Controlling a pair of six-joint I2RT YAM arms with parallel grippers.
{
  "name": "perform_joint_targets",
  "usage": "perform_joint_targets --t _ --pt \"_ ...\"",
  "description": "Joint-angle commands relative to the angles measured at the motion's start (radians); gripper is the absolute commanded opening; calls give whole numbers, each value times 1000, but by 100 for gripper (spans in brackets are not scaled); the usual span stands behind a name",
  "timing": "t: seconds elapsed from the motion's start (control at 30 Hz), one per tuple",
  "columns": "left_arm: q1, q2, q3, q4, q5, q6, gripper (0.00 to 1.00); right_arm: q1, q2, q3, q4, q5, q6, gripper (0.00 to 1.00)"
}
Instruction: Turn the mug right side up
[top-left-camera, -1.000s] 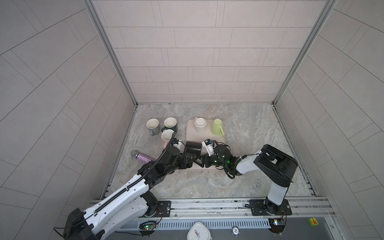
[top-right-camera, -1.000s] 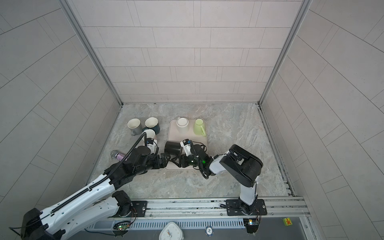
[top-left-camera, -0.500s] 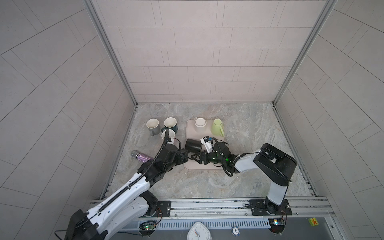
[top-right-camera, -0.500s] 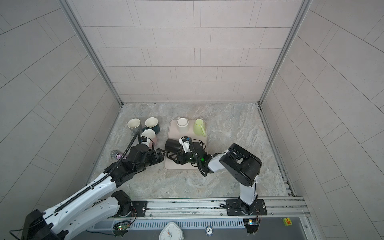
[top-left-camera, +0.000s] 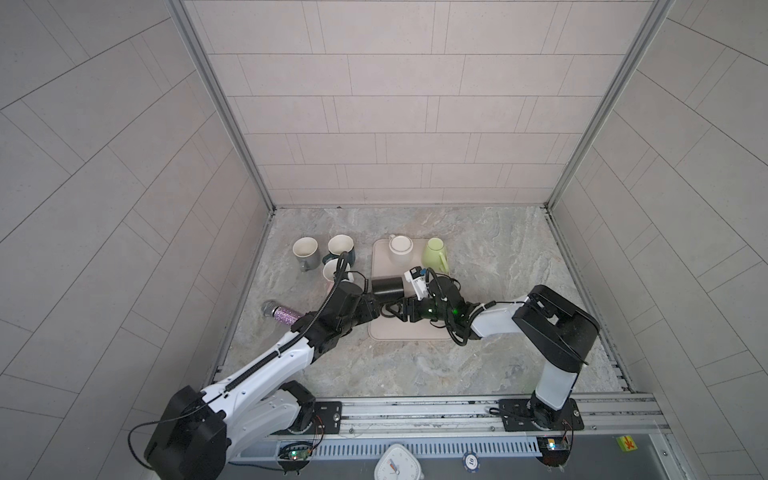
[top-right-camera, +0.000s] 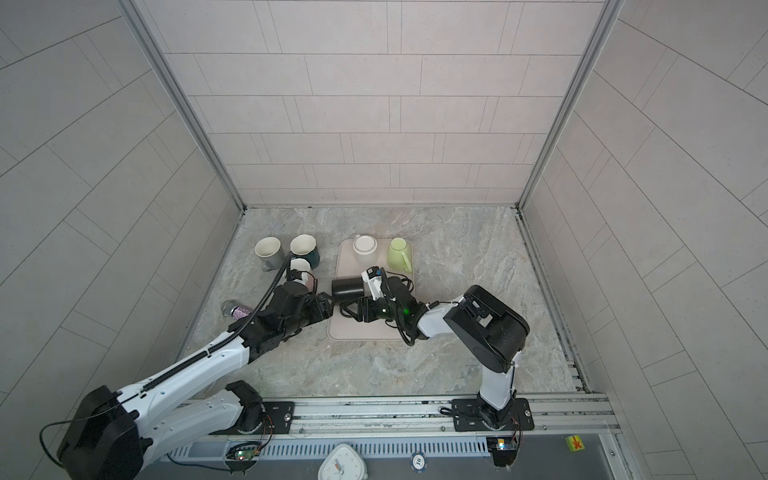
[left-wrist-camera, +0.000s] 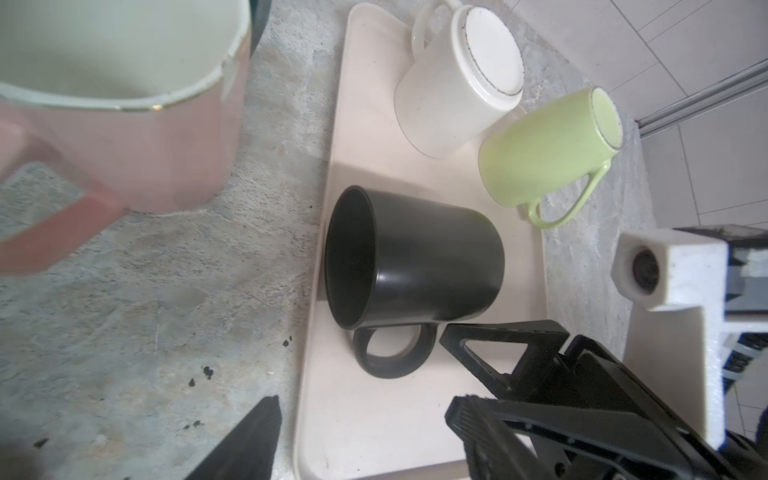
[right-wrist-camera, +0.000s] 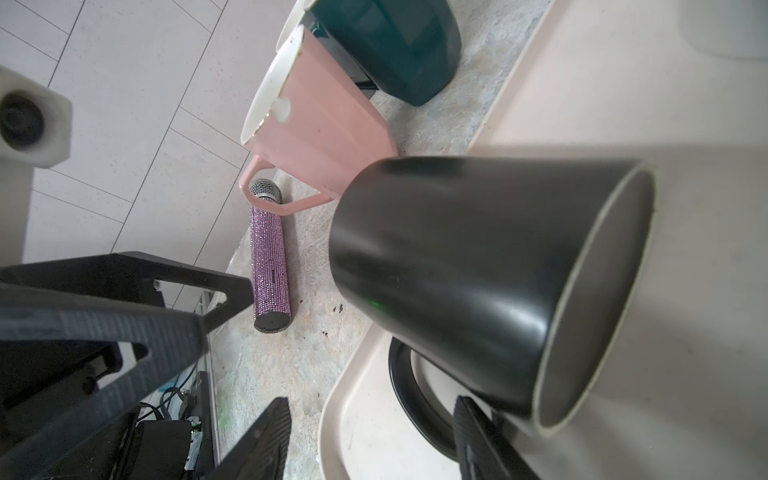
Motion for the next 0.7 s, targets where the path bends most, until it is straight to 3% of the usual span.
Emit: perform_joint_targets --t 0.0,0.2,0.67 --pt "4 11 -42 81 37 -23 72 -22 -86 9 -50 -28 -5 64" --pt "4 44 -56 130 -4 45 67 -52 -214 -11 -189 -17 -42 64" --pt "4 230 -33 263 174 -7 61 -92 -501 -101 -470 -6 -107 66"
